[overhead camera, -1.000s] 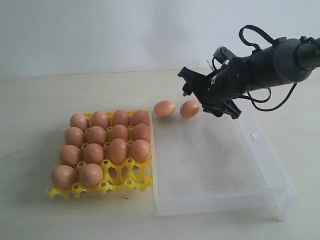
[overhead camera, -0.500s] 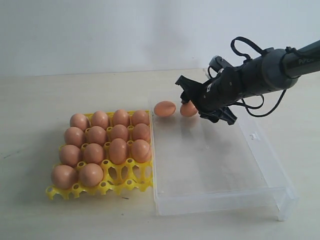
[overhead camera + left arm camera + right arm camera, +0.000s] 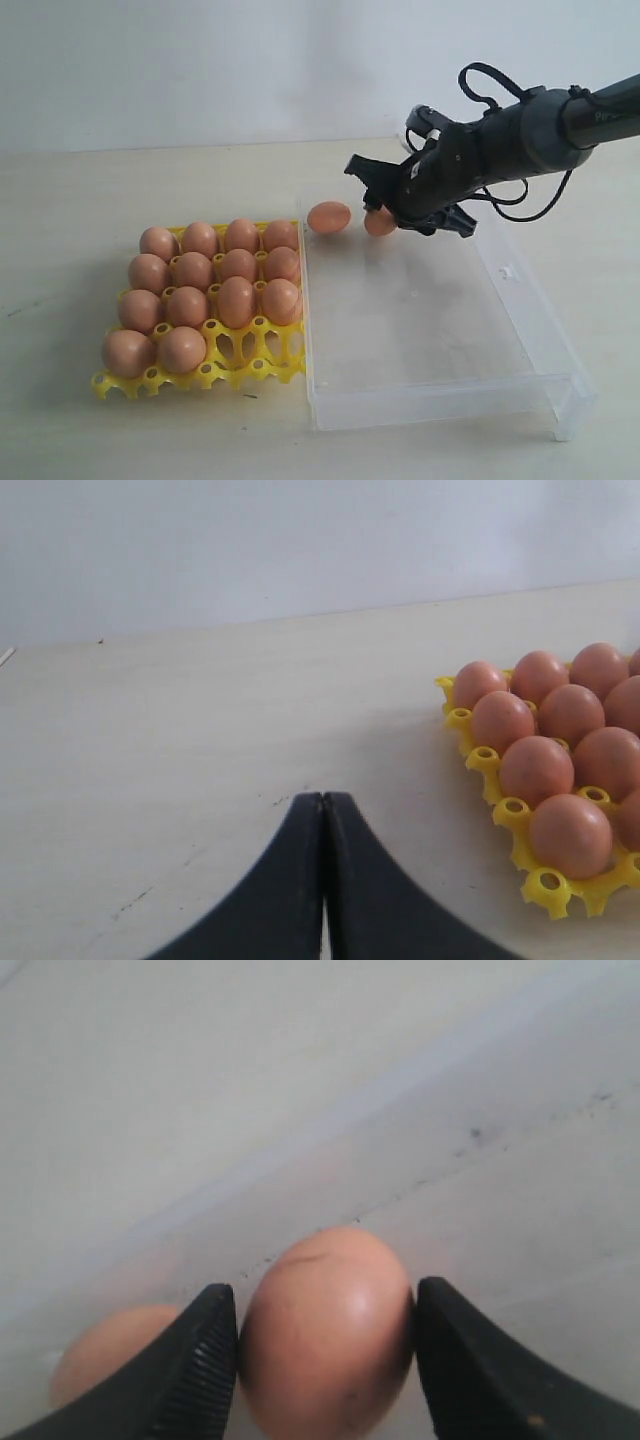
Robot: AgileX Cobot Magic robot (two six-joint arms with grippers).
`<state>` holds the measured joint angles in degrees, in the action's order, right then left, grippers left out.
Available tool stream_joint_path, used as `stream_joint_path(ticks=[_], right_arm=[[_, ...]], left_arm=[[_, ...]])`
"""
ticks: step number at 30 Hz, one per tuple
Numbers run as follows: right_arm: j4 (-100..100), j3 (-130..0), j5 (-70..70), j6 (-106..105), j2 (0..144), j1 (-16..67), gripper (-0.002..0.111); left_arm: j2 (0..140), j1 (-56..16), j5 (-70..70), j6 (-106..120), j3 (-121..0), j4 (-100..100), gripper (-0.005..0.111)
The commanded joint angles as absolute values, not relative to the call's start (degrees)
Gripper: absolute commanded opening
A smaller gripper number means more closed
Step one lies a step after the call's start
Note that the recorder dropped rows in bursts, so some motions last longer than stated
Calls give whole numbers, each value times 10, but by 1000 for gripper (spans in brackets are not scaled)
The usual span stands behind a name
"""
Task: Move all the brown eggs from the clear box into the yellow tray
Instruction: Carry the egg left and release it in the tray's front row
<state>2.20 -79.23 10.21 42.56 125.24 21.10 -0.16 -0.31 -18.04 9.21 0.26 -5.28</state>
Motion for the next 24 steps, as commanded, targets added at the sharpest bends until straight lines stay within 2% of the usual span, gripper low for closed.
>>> stream_joint_path(ticks=[1, 3, 8, 13, 24], right_arm=[[-3, -739, 68, 318, 1204, 239, 0], [-3, -699, 18, 270, 1176, 256, 0], [0, -566, -209, 171, 1094, 300, 0], [-61, -484, -314, 118, 1035, 355, 0], [-141, -470, -301, 120, 1044, 443, 0]], left_arm=[[0, -7, -178, 90, 0, -56, 0], [0, -7, -178, 90, 0, -56, 0], [0, -7, -178, 90, 0, -56, 0], [0, -7, -178, 90, 0, -56, 0], [0, -7, -178, 90, 0, -56, 0]])
